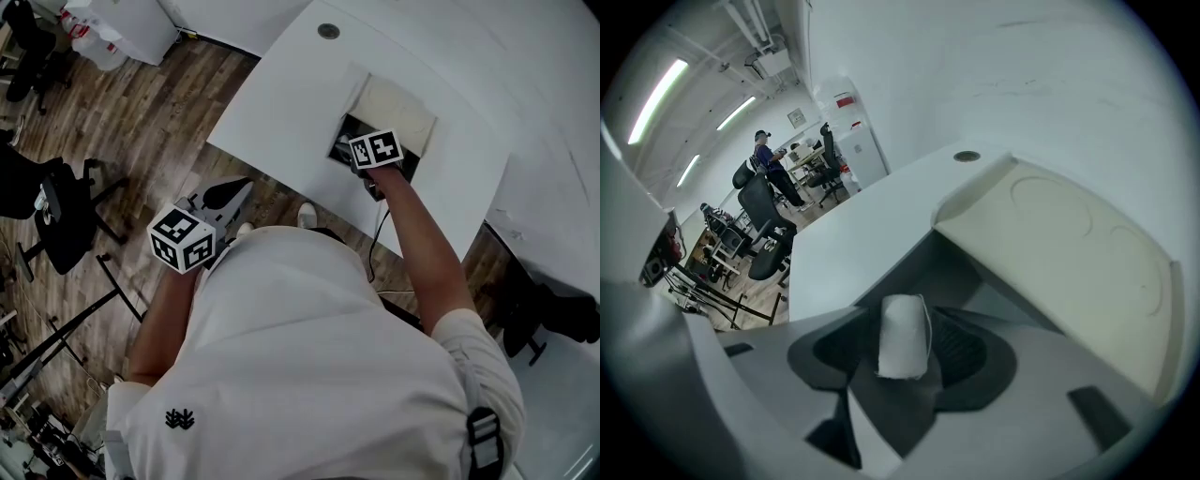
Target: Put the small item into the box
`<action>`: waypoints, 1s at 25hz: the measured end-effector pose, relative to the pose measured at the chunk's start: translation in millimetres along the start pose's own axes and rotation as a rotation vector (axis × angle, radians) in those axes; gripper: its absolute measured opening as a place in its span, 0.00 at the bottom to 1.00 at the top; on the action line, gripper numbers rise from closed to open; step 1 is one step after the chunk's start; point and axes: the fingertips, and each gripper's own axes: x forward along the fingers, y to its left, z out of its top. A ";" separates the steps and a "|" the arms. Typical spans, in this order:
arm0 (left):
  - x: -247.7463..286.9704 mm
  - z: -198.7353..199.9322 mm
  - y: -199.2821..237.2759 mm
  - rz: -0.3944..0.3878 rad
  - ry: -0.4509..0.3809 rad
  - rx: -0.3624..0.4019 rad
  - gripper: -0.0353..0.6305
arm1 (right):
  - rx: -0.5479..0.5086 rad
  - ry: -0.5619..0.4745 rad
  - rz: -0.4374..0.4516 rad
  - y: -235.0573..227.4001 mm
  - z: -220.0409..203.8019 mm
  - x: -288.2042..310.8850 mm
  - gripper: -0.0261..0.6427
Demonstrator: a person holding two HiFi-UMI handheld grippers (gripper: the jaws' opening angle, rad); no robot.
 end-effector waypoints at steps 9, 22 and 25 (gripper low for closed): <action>-15.4 -1.6 -5.8 -0.096 0.011 0.041 0.06 | 0.031 -0.090 -0.075 10.4 0.1 -39.1 0.35; -45.9 -16.4 -12.5 -0.216 0.017 0.092 0.06 | 0.108 -0.318 -0.191 55.5 -22.0 -108.5 0.13; -58.0 -22.0 -11.2 -0.233 0.015 0.093 0.06 | 0.109 -0.334 -0.214 78.7 -34.8 -115.7 0.07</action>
